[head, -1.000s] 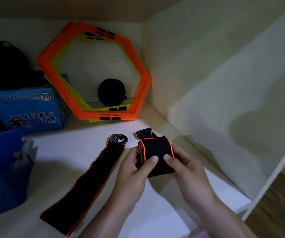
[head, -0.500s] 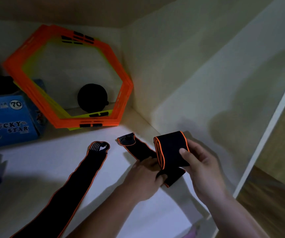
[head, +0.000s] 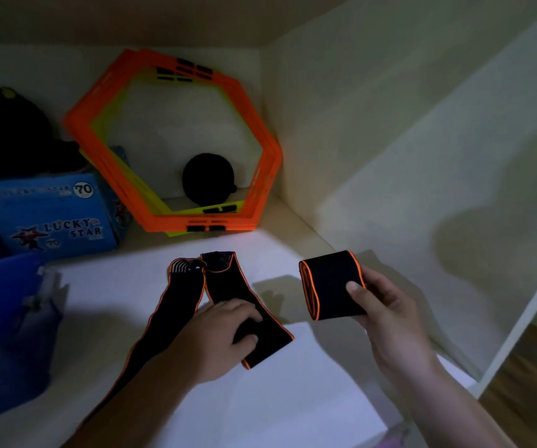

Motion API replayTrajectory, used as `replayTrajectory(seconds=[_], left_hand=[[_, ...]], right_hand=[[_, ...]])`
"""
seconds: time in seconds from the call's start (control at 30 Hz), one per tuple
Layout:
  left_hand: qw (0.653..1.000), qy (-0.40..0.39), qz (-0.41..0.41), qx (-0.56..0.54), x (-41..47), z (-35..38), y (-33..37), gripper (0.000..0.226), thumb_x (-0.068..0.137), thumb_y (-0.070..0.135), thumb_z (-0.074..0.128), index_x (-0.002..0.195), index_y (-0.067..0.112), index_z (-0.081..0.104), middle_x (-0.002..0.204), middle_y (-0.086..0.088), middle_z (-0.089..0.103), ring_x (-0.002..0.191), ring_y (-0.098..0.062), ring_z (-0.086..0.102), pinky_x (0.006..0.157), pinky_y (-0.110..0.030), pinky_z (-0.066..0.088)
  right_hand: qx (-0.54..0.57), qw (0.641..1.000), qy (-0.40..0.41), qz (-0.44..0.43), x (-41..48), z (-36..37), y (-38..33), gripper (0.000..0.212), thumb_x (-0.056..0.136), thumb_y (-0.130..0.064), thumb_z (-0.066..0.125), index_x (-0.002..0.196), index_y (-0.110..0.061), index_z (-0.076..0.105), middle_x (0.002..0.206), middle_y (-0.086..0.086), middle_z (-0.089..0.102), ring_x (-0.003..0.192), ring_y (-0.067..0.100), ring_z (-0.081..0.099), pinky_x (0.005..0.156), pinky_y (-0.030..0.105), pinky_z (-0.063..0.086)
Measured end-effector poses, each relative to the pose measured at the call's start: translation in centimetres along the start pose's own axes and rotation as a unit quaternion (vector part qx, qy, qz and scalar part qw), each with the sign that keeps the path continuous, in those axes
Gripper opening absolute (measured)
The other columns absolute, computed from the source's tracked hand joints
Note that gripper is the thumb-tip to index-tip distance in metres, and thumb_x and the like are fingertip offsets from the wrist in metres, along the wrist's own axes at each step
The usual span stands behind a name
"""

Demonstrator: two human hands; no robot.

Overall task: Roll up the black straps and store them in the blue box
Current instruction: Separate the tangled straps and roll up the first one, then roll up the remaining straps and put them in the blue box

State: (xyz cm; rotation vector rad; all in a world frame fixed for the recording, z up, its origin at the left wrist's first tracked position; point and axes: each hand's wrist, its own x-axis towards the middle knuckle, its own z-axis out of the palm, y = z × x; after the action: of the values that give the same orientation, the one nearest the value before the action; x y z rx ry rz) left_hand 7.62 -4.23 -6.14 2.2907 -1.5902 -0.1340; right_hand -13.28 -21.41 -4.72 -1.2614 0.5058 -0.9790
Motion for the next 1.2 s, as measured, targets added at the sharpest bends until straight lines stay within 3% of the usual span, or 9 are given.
replayTrajectory(seconds=[0.13,0.2,0.27,0.37,0.53,0.67,0.8,0.93,1.2], left_hand=[[0.999,-0.004,-0.030,0.039,-0.5,-1.6,0.0,0.073,0.066,0.075,0.036,0.122,0.037,0.065,0.131,0.025,0.058,0.128,-0.004,0.045,0.102,-0.030,0.033],[0.994,0.047,-0.051,-0.082,0.2,-2.6,2.0,0.067,0.072,0.076,0.056,0.126,0.036,0.064,0.126,0.022,0.063,0.118,-0.002,0.054,0.102,-0.031,0.041],[0.945,0.072,-0.064,-0.312,1.7,-2.8,4.7,0.057,0.081,0.058,0.073,0.132,0.035,0.061,0.117,0.015,0.071,0.106,0.000,0.066,0.097,-0.027,0.050],[0.870,0.034,-0.073,-0.487,4.3,-1.6,8.1,0.053,0.084,0.048,0.075,0.132,0.029,0.063,0.110,0.002,0.078,0.099,-0.018,0.075,0.088,-0.034,0.058],[0.815,0.053,-0.109,-0.566,7.0,1.6,11.7,0.013,0.092,0.010,0.070,0.104,0.014,0.073,0.100,-0.012,0.078,0.089,-0.025,0.076,0.077,-0.042,0.061],[0.789,0.047,-0.169,-0.589,8.7,4.2,12.9,0.007,0.090,0.000,0.069,0.090,0.007,0.073,0.086,-0.016,0.075,0.075,-0.028,0.071,0.079,-0.051,0.061],[0.810,0.046,-0.174,-0.559,9.9,5.6,13.6,0.018,0.090,0.001,0.071,0.106,0.007,0.067,0.084,-0.005,0.071,0.062,-0.021,0.068,0.060,-0.032,0.060],[0.875,0.064,-0.152,-0.455,10.8,6.4,13.8,0.033,0.084,0.010,0.079,0.117,0.012,0.071,0.076,0.002,0.067,0.048,-0.019,0.060,0.047,-0.031,0.055],[0.909,0.092,-0.130,-0.385,10.6,6.6,14.0,0.031,0.080,0.023,0.083,0.109,0.014,0.075,0.079,0.008,0.068,0.068,-0.017,0.068,0.065,-0.042,0.064]], right_hand=[[0.006,1.000,-0.012,0.003,0.1,0.7,0.2,0.032,0.096,-0.004,0.060,0.121,-0.020,0.072,0.111,0.006,0.078,0.107,0.024,0.072,0.095,0.041,0.054],[0.004,1.000,-0.012,0.000,0.3,0.7,0.1,0.032,0.095,-0.004,0.061,0.122,-0.018,0.071,0.111,0.006,0.078,0.109,0.024,0.072,0.098,0.043,0.053],[-0.008,1.000,-0.005,-0.007,0.5,0.4,0.0,0.030,0.095,-0.005,0.062,0.122,-0.017,0.071,0.111,0.007,0.078,0.108,0.023,0.072,0.101,0.048,0.053],[-0.038,0.999,0.004,-0.022,0.7,-0.5,-0.2,0.028,0.095,-0.007,0.063,0.119,-0.018,0.072,0.110,0.007,0.078,0.108,0.025,0.072,0.101,0.052,0.052],[-0.133,0.988,0.042,-0.063,0.9,-2.8,-0.5,0.025,0.095,-0.005,0.064,0.114,-0.016,0.075,0.105,0.002,0.079,0.102,0.022,0.074,0.094,0.049,0.057],[-0.338,0.934,0.051,-0.100,0.3,-4.7,-0.5,0.028,0.092,-0.010,0.063,0.115,-0.024,0.072,0.104,-0.012,0.076,0.098,0.001,0.069,0.091,0.032,0.054],[-0.522,0.846,0.033,-0.104,-1.1,-5.9,-0.2,0.061,0.088,-0.011,0.063,0.146,-0.023,0.051,0.142,-0.007,0.059,0.132,0.013,0.052,0.111,0.026,0.040],[-0.590,0.802,0.036,-0.086,-2.3,-6.1,0.0,0.064,0.084,-0.001,0.063,0.146,-0.012,0.051,0.149,0.004,0.053,0.136,0.022,0.049,0.110,0.012,0.024],[-0.568,0.817,0.036,-0.095,-2.3,-5.2,0.2,0.060,0.092,-0.004,0.062,0.149,-0.009,0.045,0.163,0.003,0.030,0.150,0.017,0.027,0.108,-0.003,0.000]])
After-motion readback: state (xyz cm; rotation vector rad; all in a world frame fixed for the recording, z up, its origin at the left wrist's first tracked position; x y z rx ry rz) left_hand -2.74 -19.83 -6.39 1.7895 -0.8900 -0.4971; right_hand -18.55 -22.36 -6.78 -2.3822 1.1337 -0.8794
